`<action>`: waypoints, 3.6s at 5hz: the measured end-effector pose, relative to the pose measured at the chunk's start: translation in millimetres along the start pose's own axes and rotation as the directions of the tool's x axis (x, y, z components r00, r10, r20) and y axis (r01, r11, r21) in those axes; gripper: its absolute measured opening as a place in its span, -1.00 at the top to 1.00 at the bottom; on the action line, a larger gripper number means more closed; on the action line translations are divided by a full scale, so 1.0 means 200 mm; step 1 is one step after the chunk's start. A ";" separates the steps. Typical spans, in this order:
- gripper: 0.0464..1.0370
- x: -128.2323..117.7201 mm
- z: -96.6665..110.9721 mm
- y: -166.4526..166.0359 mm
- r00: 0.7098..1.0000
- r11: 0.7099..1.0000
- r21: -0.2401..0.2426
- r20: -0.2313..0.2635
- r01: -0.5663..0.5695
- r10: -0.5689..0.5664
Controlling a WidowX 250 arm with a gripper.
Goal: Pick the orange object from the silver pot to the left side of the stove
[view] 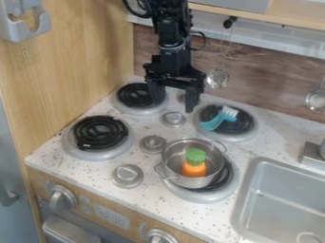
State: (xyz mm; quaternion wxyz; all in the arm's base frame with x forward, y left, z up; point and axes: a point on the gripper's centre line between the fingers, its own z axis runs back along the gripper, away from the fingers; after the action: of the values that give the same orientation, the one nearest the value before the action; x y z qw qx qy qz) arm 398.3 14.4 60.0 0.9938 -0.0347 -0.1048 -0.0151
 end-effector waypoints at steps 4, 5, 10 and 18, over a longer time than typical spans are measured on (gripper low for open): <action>-0.92 -0.08 -0.20 -0.25 0.980 0.986 -0.001 -0.105 0.168 -0.167; -0.92 -0.08 -0.20 -0.27 0.977 0.982 0.003 -0.100 0.188 -0.186; -0.84 -0.30 -0.31 -0.36 0.937 0.965 -0.013 -0.236 0.260 -0.256; 0.08 0.03 0.02 0.22 0.981 0.979 0.056 0.010 -0.194 0.193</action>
State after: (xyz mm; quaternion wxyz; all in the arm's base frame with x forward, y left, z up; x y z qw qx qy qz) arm 405.7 59.4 62.4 0.9908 -0.0164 -0.1038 0.0848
